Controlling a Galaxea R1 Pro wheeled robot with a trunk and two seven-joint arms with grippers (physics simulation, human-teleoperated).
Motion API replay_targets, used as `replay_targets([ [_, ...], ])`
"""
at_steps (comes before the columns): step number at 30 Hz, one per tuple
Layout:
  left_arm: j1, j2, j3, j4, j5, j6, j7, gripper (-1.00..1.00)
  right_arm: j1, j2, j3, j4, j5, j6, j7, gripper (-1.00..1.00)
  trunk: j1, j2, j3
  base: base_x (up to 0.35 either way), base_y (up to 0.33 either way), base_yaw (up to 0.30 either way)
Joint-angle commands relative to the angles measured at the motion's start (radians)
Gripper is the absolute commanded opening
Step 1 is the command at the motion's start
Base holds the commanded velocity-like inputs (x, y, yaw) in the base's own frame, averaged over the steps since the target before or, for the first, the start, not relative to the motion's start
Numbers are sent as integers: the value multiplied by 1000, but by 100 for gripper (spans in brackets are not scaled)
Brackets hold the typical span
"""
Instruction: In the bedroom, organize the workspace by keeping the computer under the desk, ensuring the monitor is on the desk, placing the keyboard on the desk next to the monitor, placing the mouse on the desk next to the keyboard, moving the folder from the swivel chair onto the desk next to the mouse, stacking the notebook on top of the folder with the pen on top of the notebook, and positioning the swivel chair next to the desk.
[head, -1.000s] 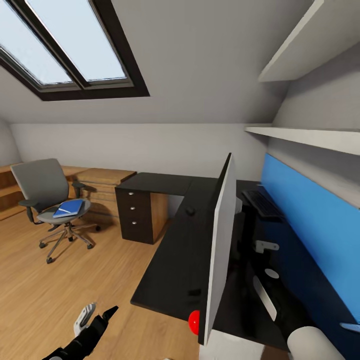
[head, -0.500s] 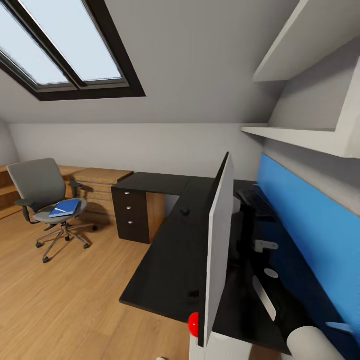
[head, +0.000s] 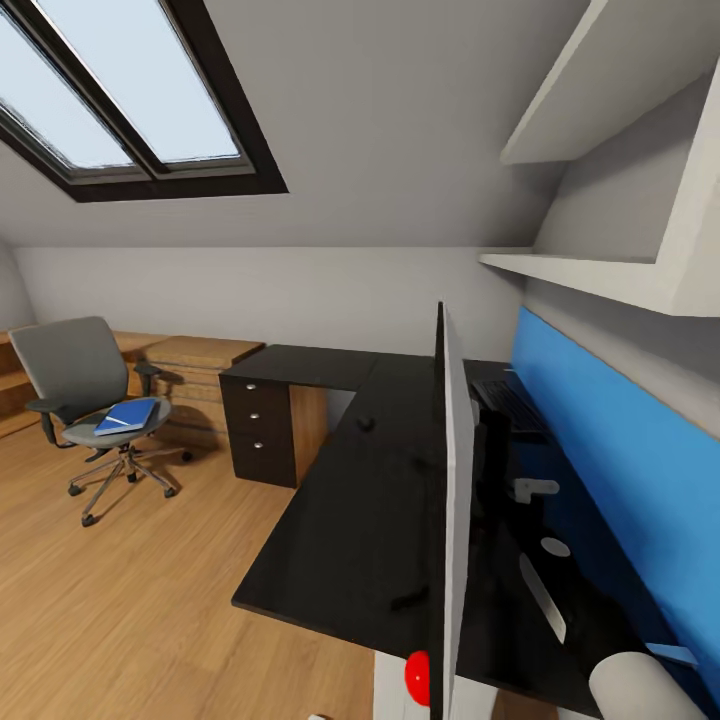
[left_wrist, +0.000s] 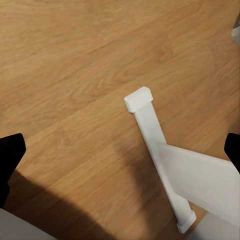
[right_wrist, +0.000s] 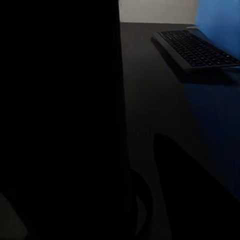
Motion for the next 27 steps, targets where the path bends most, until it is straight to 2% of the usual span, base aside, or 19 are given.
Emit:
replay_targets([
  [1,0,1,-3,-2,11,3,0,100,0,-2,9,23,-16,3,-9,-100,0,0,-1,0,0,0],
  [6,1,1,-3,-2,10,3,-3,100,-12,-5,5,25,-20,7,-7,-100,0,0,-1,0,0,-19],
  [9,0,1,-4,-2,9,3,-3,100,-23,-19,-1,36,-26,10,-7,-100,0,0,-1,0,0,-58],
  [13,0,1,-4,-2,8,3,-3,100,-27,-35,-2,42,-32,13,52,-100,0,0,-1,0,0,-161],
  [19,0,0,-4,-2,8,3,-4,100,-27,-37,-3,44,-32,5,100,-100,0,0,-1,0,0,-208],
  [27,1,0,-4,-2,8,3,-5,100,-28,-32,-5,44,-34,-1,99,-100,0,0,-1,0,0,-131],
])
